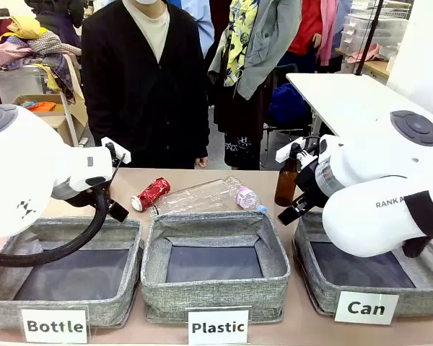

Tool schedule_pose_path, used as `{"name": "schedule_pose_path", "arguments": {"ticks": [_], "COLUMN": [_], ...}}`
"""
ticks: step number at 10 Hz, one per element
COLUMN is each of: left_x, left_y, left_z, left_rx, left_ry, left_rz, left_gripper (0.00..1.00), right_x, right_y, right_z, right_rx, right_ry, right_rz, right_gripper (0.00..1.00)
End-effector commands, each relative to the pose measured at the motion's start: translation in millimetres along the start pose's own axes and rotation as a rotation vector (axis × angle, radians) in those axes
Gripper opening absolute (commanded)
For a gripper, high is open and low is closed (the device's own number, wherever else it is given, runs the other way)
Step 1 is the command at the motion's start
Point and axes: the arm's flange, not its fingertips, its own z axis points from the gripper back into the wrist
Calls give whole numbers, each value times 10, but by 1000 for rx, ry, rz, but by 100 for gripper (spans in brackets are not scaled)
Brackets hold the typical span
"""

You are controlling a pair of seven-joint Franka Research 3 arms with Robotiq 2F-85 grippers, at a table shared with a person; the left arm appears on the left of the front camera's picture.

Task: Sort the can waste into the basket.
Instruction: Pick up the can waste from the table and place it in the right Fabric basket.

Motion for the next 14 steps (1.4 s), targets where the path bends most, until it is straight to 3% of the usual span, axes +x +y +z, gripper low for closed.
{"name": "schedule_pose_path", "arguments": {"ticks": [1, 14], "left_x": [0, 0], "left_y": [0, 0], "left_z": [1, 1], "left_rx": [0, 0], "left_ry": [0, 0], "left_rz": [0, 0], "left_gripper": [100, 100], "right_x": [0, 0], "right_y": [0, 0], "right_z": [0, 0], "right_rx": [0, 0], "right_ry": [0, 0], "right_rz": [0, 0], "right_gripper": [100, 100]}}
